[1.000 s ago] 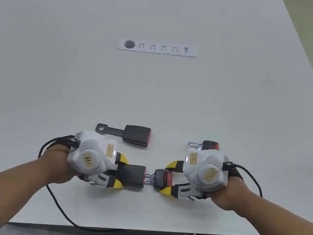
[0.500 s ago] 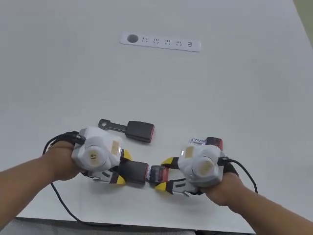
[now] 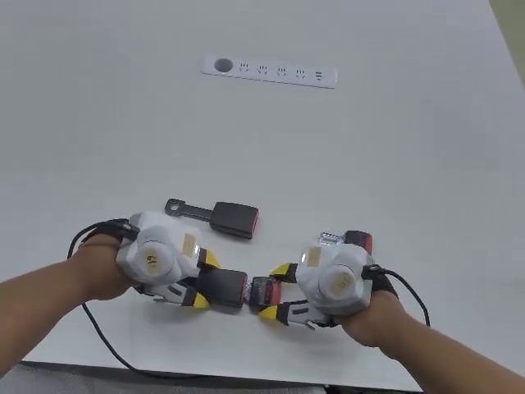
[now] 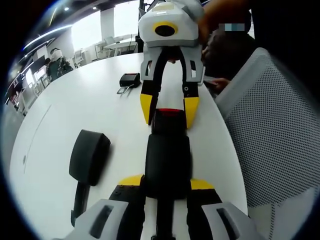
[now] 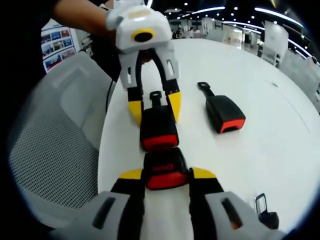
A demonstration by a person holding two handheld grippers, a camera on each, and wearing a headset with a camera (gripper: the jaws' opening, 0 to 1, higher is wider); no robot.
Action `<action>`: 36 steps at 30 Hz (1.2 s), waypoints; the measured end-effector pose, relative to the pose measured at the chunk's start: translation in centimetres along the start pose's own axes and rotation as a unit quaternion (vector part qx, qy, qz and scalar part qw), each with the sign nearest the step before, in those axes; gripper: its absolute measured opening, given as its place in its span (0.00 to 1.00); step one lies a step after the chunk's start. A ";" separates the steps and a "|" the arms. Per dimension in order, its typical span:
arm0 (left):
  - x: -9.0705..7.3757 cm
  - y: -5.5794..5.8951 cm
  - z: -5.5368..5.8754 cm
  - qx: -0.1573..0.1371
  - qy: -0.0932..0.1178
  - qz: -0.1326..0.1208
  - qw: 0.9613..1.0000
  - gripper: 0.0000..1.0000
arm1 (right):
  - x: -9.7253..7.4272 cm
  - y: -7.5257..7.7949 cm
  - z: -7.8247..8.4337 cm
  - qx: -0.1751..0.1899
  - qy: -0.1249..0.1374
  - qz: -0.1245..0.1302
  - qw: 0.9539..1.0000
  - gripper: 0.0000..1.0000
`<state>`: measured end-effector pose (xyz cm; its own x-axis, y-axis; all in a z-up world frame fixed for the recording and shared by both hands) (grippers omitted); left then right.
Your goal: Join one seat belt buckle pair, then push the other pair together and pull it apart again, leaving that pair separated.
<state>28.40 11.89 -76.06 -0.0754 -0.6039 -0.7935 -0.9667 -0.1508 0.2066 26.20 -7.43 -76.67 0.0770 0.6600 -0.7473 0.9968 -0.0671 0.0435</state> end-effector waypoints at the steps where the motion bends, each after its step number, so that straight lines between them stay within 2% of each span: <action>1: 0.0 0.0 0.1 0.001 0.002 0.000 1.000 0.32 | 0.0 0.0 0.1 -0.002 0.003 -0.001 1.000 0.33; 6: -0.1 -0.1 0.5 -0.012 0.021 0.007 1.000 0.31 | -0.1 -0.1 0.4 -0.011 0.017 0.005 1.000 0.33; 10: -0.1 -0.1 0.7 -0.011 0.029 0.010 0.999 0.31 | -0.1 -0.1 0.7 -0.006 0.032 0.007 0.999 0.33; 13: -0.1 -0.1 1.0 -0.011 0.041 0.011 0.999 0.31 | -0.1 -0.1 1.1 0.017 0.055 0.010 0.998 0.33; 16: 0.0 -0.2 1.0 -0.018 0.048 0.015 0.999 0.31 | -0.2 -0.2 1.2 0.013 0.058 0.012 0.998 0.33; 19: -0.1 -0.4 1.3 -0.030 0.059 0.022 0.998 0.31 | -0.2 -0.3 1.5 0.026 0.073 0.018 0.997 0.32; 36: 0.1 -0.6 1.3 -0.020 0.062 0.031 0.997 0.31 | -0.2 -0.4 1.9 0.038 0.091 0.028 0.995 0.32</action>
<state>28.68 12.95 -76.96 -0.1023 -0.7045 -0.7023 -0.9502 -0.1398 0.2786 25.73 -8.89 -77.79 0.1423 0.7776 -0.6124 0.9868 -0.1596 0.0267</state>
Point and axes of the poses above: the centre of the closed fingertips' face, and the gripper's own axes: x roughly forward along the fingers, y roughly to its right, z roughly out of its underside, the point moved 10 cm from there along -x, roughly backward along the fingers, and after that the axes turned 14 degrees about -x, right-handed, at the moved point
